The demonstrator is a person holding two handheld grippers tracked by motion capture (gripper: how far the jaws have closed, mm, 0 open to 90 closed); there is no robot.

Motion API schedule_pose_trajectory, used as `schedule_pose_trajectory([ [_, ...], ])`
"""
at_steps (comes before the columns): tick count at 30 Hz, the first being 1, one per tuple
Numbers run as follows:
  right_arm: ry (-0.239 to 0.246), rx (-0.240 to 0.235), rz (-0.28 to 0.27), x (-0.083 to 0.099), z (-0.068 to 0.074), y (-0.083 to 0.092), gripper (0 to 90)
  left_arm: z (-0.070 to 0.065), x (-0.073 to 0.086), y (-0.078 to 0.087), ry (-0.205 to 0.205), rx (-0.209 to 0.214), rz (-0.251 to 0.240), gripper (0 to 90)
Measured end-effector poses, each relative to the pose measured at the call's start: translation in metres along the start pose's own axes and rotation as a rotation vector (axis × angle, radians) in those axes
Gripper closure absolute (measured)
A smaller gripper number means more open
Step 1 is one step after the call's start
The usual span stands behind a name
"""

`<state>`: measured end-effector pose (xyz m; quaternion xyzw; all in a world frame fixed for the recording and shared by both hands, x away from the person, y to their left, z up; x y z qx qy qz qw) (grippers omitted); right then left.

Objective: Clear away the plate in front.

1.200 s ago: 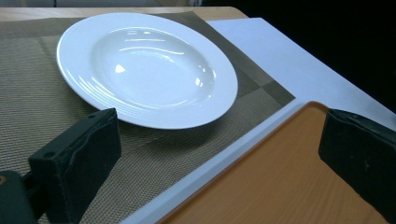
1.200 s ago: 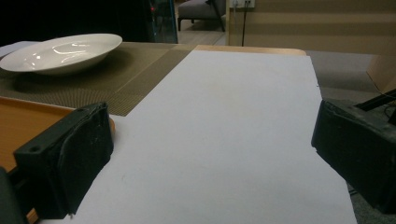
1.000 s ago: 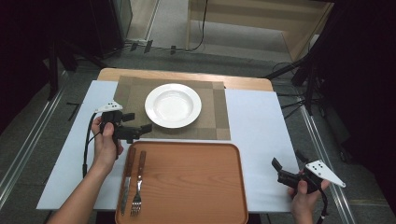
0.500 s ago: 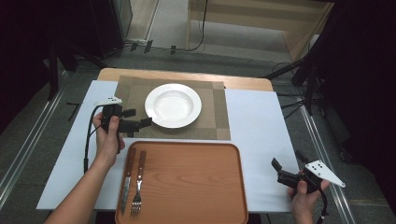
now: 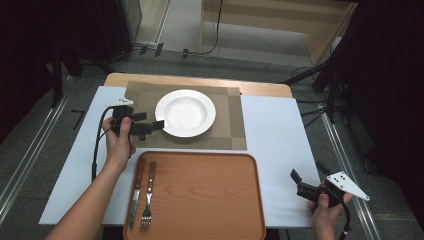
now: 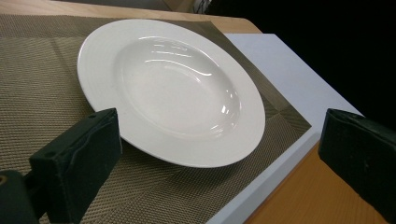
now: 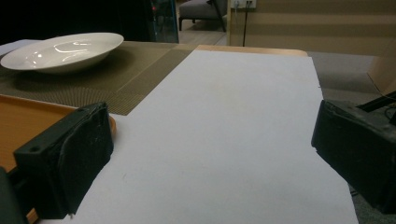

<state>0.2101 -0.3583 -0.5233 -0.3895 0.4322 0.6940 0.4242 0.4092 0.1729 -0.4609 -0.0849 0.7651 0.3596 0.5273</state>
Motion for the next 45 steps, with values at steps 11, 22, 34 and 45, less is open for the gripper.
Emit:
schedule_pose_trajectory([
  [11,0.001,-0.004,0.000,0.000,0.000,0.000,0.0,0.015,-0.004,-0.015,0.028,-0.023,0.032,0.0],
  [22,-0.004,-0.004,-0.002,0.000,-0.001,0.000,0.0,0.042,-0.005,-0.038,0.118,-0.051,0.066,5.5],
  [34,-0.005,-0.006,-0.004,0.000,-0.001,0.000,0.0,0.055,-0.002,-0.064,0.196,-0.078,0.125,16.7],
  [45,-0.013,-0.006,-0.007,0.000,-0.002,0.000,0.0,0.064,0.002,-0.076,0.276,-0.069,0.150,30.3],
])
Point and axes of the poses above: each handheld gripper's, and its own axes: y roughly backward along the jaws, x roughly out of its underside, z roughly to its left, the point moved 3 cm from there along -y, roughly forward along the jaws, and after that the axes turned 14 degrees about -y, right-handed, at the moved point
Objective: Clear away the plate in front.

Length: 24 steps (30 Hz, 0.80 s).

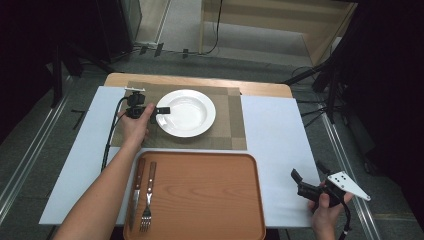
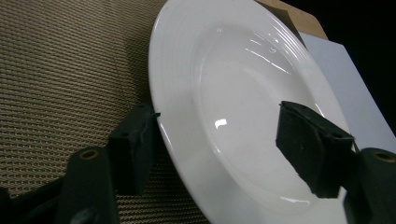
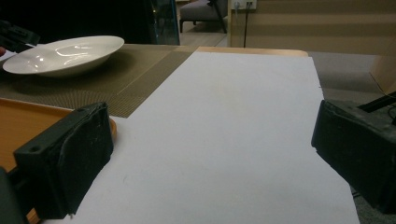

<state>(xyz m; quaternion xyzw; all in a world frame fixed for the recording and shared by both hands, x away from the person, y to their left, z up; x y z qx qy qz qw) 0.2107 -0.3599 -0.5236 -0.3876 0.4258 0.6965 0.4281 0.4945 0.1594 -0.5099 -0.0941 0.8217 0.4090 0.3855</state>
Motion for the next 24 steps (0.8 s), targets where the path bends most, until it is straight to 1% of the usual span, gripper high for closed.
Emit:
schedule_pose_trajectory([
  [2,0.000,0.000,0.000,0.000,0.000,0.000,0.0,0.002,0.001,-0.002,0.023,-0.004,0.006,37.1],
  [4,0.000,0.000,0.000,0.000,0.000,0.000,0.0,0.004,0.002,-0.004,0.049,0.008,0.012,40.4],
  [5,0.000,0.000,0.000,0.000,0.000,0.000,0.0,0.004,0.002,-0.005,0.051,0.010,0.012,42.7],
  [9,0.003,0.000,0.001,0.000,0.000,0.000,0.0,0.004,0.002,-0.007,0.057,-0.003,0.015,45.5],
  [12,0.003,0.000,0.001,0.000,0.000,0.000,0.0,0.002,0.003,-0.009,0.055,-0.014,0.028,47.0],
  [13,0.003,0.001,0.002,0.000,0.000,0.000,0.0,0.002,0.003,-0.011,0.054,-0.021,0.044,47.8],
  [15,0.003,0.003,0.003,0.000,0.000,0.000,0.0,0.000,0.003,-0.013,0.050,-0.028,0.059,49.2],
  [16,0.003,0.002,0.002,0.000,0.000,0.000,0.0,0.000,0.003,-0.014,0.045,-0.040,0.066,49.3],
  [17,0.002,0.002,0.002,0.000,0.000,0.000,0.0,-0.001,0.003,-0.015,0.034,-0.060,0.079,49.4],
  [18,0.002,0.002,0.002,0.000,0.000,0.000,0.0,-0.003,0.003,-0.016,0.031,-0.077,0.081,51.4],
  [21,0.004,0.004,0.004,0.000,0.000,0.000,0.0,-0.004,0.002,-0.017,0.044,-0.096,0.089,51.6],
  [24,0.004,0.005,0.004,0.000,0.000,-0.001,0.0,-0.005,0.002,-0.017,0.036,-0.114,0.096,53.3],
])
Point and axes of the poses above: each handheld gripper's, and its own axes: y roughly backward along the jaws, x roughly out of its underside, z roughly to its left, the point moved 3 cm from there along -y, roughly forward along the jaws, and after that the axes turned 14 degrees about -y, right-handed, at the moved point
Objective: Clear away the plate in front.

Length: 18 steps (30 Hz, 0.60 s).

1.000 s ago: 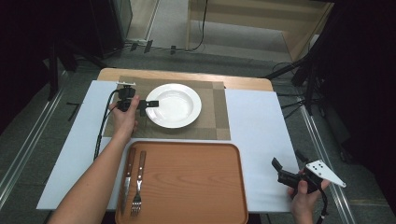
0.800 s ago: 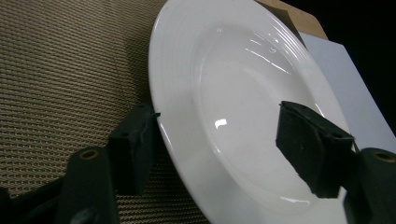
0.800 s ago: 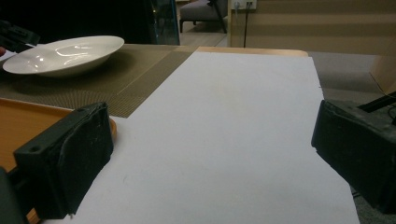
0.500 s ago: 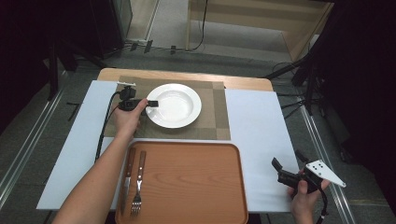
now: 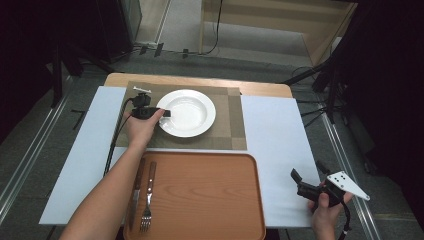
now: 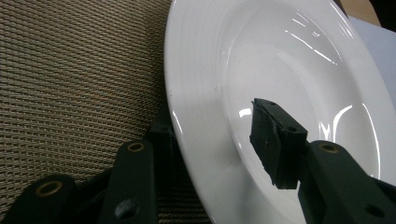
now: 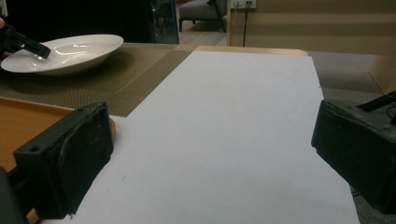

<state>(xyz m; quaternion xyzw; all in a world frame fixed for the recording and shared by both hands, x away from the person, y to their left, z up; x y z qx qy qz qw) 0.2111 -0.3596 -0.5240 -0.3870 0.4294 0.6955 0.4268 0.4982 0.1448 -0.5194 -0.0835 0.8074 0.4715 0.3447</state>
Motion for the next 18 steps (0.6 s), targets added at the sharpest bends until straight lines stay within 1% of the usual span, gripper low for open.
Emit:
schedule_pose_trajectory([
  [2,0.001,0.001,0.000,0.0000,-0.0002,-0.0001,0.0,-0.0023,0.0003,-0.0003,-0.033,-0.042,0.011,57.8],
  [3,-0.001,0.001,0.000,0.0001,-0.0001,-0.0001,0.0,-0.0037,0.0002,-0.0006,-0.044,-0.054,0.015,59.9],
  [5,-0.002,0.002,0.001,0.0001,0.0001,-0.0003,0.0,-0.0045,-0.0003,-0.0007,-0.037,-0.062,0.020,59.6],
  [6,-0.003,0.003,0.001,0.0001,0.0001,-0.0005,0.0,-0.0042,-0.0004,-0.0006,-0.032,-0.058,0.019,59.8],
  [8,0.000,0.003,0.000,0.0000,-0.0001,-0.0009,0.0,-0.0015,-0.0002,-0.0002,0.003,-0.036,0.017,61.8],
  [11,-0.001,0.004,0.000,0.0000,0.0000,-0.0011,0.0,-0.0014,-0.0008,-0.0003,0.013,-0.029,0.017,62.9],
  [13,0.000,0.004,0.001,0.0000,0.0001,-0.0012,0.0,-0.0016,-0.0010,0.0000,0.018,-0.024,0.009,63.2],
  [15,0.001,0.004,0.001,0.0001,0.0002,-0.0011,0.0,-0.0022,-0.0018,0.0021,0.018,-0.007,-0.011,64.6],
  [16,0.000,0.004,0.001,0.0001,0.0002,-0.0010,0.0,-0.0032,-0.0027,0.0037,0.015,0.007,-0.026,66.0],
  [18,0.001,0.005,0.001,0.0001,-0.0003,-0.0006,0.0,-0.0063,-0.0053,0.0075,-0.001,0.028,-0.042,68.2],
])
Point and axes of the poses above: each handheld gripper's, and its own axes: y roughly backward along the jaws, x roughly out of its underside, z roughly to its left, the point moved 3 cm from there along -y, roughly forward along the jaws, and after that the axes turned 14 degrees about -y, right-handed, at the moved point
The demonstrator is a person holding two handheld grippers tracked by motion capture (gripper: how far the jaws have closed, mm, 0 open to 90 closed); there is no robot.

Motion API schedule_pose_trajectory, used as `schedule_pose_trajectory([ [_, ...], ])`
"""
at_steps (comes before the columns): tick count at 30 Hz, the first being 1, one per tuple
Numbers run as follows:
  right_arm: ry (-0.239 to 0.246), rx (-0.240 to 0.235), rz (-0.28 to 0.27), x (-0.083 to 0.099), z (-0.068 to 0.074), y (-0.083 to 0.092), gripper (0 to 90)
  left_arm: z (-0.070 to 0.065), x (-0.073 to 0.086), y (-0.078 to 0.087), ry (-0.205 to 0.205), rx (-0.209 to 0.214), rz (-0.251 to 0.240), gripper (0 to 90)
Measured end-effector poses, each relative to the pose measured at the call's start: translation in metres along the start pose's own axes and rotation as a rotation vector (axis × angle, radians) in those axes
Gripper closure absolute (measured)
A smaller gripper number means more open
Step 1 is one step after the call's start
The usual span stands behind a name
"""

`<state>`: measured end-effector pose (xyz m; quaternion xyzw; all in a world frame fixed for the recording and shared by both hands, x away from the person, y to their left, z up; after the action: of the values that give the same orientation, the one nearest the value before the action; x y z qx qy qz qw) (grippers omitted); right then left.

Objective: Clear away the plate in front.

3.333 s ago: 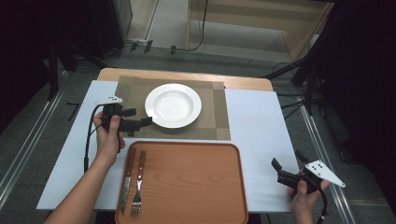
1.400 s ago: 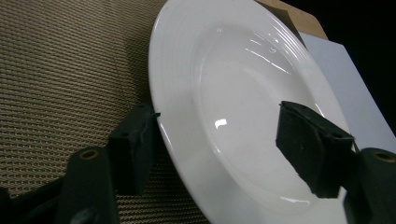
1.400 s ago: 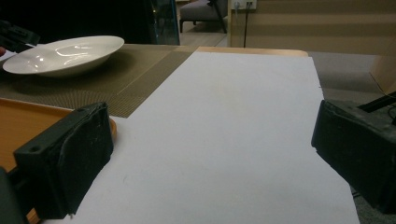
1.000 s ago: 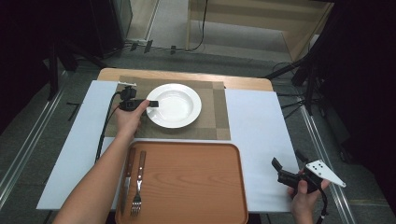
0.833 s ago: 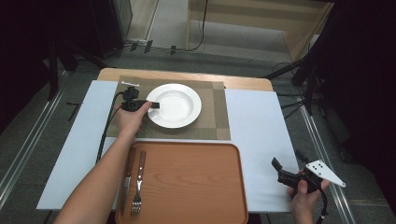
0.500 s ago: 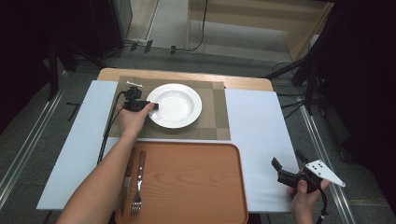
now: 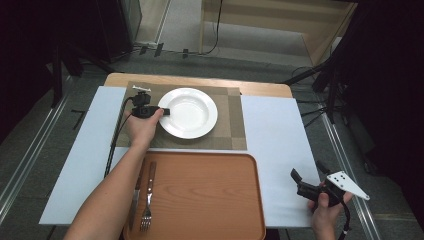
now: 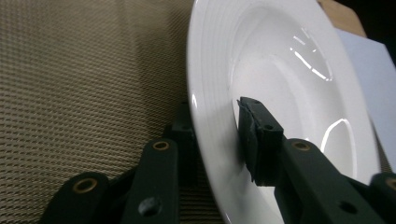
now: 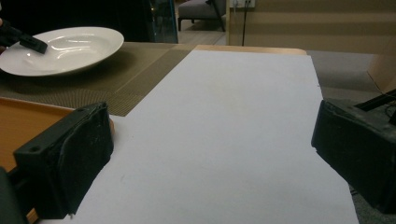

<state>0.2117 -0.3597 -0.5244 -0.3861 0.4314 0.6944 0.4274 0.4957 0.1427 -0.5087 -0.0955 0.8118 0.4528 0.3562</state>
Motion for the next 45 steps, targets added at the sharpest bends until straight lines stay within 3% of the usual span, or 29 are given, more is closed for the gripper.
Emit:
schedule_pose_trajectory([
  [3,-0.001,-0.001,0.001,0.000,0.000,0.000,0.0,-0.004,-0.002,0.004,0.001,0.060,-0.022,73.1],
  [13,0.009,0.001,0.003,0.000,0.001,0.000,0.0,-0.008,0.001,0.010,-0.024,0.149,-0.042,79.0],
  [17,0.010,0.001,0.003,0.000,0.002,0.000,0.0,-0.011,0.002,0.012,-0.047,0.152,-0.058,80.7],
  [20,0.010,0.001,0.002,0.000,0.001,0.000,0.0,-0.011,0.002,0.013,-0.037,0.152,-0.051,80.8],
  [32,0.017,-0.001,-0.001,0.000,0.002,0.000,0.0,-0.004,0.005,0.010,0.050,0.173,-0.066,80.8],
  [45,0.016,-0.006,-0.007,0.000,0.002,0.000,0.0,0.000,0.003,0.021,0.042,0.156,-0.078,80.8],
])
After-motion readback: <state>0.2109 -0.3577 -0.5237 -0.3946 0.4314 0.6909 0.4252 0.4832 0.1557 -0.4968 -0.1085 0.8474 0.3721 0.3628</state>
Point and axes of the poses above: each handheld gripper's, and its own axes: y roughly backward along the jaws, x roughly out of its underside, z roughly to its left, the point moved 3 cm from there along -y, roughly forward along the jaws, and after that the axes turned 14 degrees about -y, right-handed, at the moved point
